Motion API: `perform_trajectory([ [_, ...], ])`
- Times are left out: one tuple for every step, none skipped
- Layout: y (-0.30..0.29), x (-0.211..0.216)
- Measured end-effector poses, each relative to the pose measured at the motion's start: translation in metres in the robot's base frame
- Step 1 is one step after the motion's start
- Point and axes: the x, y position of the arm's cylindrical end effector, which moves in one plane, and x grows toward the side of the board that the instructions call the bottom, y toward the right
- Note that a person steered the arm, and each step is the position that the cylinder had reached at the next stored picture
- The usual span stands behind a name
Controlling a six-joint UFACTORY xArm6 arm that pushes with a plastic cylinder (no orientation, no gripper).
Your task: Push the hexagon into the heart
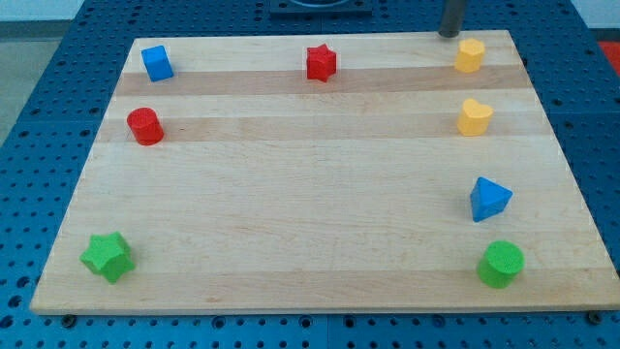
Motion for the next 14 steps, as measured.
perform_trajectory([
  [0.010, 0.001],
  [0.039, 0.009],
  [0.040, 0.019],
  [0.036, 0.047],
  [0.033, 0.066],
  [0.031, 0.086],
  [0.034, 0.091],
  [0.029, 0.040],
  [-0.004, 0.053],
  [-0.004, 0.070],
  [0.001, 0.093],
  [0.004, 0.119],
  [0.004, 0.146],
  [0.004, 0.171],
])
